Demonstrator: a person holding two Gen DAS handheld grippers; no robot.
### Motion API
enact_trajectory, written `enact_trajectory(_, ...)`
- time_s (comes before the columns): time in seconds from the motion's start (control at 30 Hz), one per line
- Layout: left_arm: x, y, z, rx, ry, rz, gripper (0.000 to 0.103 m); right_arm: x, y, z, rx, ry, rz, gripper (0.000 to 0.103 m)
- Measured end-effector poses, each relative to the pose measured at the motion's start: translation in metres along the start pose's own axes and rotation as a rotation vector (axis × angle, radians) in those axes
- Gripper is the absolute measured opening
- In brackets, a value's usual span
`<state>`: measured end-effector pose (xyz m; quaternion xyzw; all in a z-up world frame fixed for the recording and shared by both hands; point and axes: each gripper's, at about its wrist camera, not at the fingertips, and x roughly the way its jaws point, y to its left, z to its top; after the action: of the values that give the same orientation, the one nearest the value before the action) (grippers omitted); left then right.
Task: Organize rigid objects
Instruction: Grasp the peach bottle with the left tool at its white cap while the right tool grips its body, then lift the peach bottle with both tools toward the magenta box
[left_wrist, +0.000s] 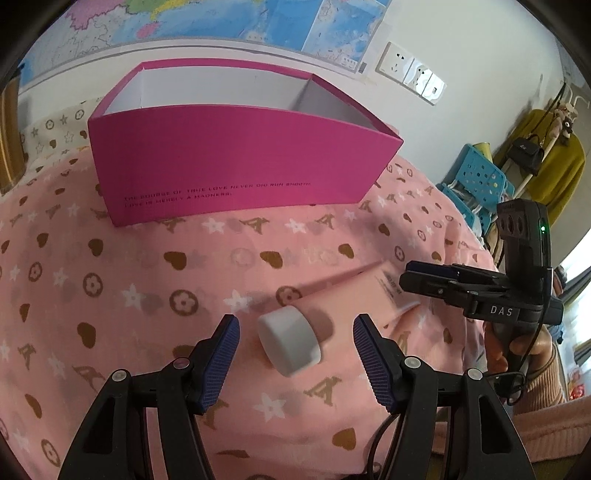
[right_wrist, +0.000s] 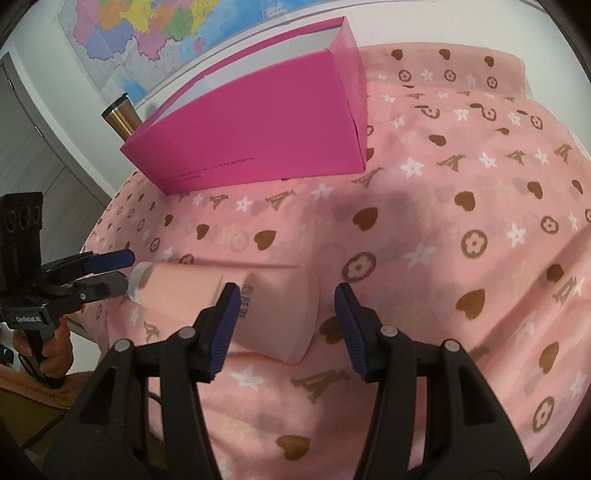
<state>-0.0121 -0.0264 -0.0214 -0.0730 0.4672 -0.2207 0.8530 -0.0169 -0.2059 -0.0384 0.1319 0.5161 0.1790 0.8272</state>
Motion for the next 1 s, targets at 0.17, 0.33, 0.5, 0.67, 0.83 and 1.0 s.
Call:
enact_trajectory(0.17,0.000,-0.002,-0.002,-0.010,0.002,0.011,0.063,0.001,0.004,-0.002,-0.008,0.004,0.000,0.055)
enact_trajectory(0.33,0.001,-0.001,-0.003,-0.025,0.013,-0.011,0.061,0.002,0.008,-0.004,-0.016,0.008,0.004,0.055)
enact_trajectory(0.5,0.005,-0.004,-0.006,-0.023,0.030,-0.024,0.055,0.003,0.010,-0.005,-0.024,0.009,-0.005,0.055)
enact_trajectory(0.67,0.008,-0.007,-0.007,-0.019,0.034,-0.037,0.049,0.003,0.011,-0.004,-0.025,0.013,-0.015,0.055)
enact_trajectory(0.83,0.008,-0.006,-0.006,-0.029,0.032,-0.039,0.049,0.004,0.012,-0.004,-0.029,0.013,-0.021,0.055)
enact_trajectory(1.0,0.007,-0.006,-0.004,-0.028,0.025,-0.017,0.049,0.004,0.012,-0.004,-0.029,0.017,-0.014,0.055)
